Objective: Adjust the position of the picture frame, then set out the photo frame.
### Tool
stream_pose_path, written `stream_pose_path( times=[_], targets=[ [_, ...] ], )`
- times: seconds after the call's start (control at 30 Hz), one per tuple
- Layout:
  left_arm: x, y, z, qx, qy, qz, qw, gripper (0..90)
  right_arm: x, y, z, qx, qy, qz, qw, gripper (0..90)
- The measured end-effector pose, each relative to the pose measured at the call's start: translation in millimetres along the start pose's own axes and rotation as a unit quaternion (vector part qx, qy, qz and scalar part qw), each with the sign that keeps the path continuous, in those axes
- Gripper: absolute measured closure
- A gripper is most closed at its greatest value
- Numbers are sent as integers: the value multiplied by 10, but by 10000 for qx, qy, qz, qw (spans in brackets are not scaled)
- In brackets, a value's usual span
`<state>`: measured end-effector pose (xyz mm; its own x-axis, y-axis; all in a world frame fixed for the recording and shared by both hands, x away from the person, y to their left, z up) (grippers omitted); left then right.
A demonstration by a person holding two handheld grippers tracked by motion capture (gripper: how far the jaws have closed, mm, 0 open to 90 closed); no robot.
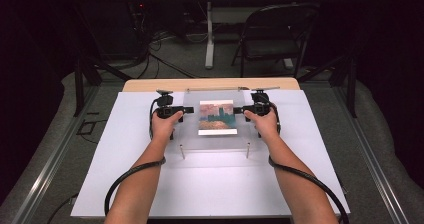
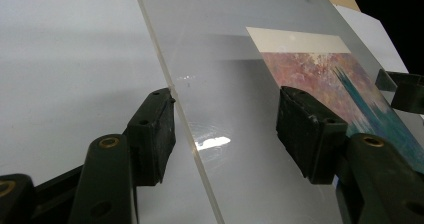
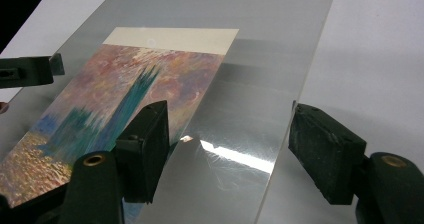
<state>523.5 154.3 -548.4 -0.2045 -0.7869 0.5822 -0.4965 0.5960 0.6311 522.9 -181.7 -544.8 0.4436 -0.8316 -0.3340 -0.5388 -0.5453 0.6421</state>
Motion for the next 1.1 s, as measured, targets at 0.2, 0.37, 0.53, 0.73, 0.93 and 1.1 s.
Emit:
stream_pose_path(
  times=[0.2,0.37,0.53,0.73,0.93,1.1],
  targets=[
    [13,38,-3,45,-59,29,10000,423,-28,38,-10,32,68,20,10000,323],
    [42,84,-13,95,-91,50,9999,437,-57,83,-18,105,157,49,9998,325],
    [78,158,-29,130,-141,67,9998,459,-104,143,-36,173,252,92,9995,330],
    [134,254,-43,161,-123,67,9998,490,-150,231,-57,259,385,108,9989,358],
    [181,304,-42,194,-239,66,9995,499,-176,319,-68,267,490,106,9984,371],
    [194,354,-38,248,-260,122,9993,514,-213,367,-78,274,588,136,9978,371]
  ],
)
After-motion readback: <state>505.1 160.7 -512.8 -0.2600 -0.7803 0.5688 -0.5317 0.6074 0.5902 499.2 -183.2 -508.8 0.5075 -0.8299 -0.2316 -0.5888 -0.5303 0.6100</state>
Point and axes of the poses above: each handheld gripper's, and its own axes: y roughly backward along the jaws, z roughly out of its underside, x roughly to its right, the point moved 1 cm from there along -y, roughly forward along the jaws, and after that the axes turned 7 degrees about y, right-handed, at the moved point
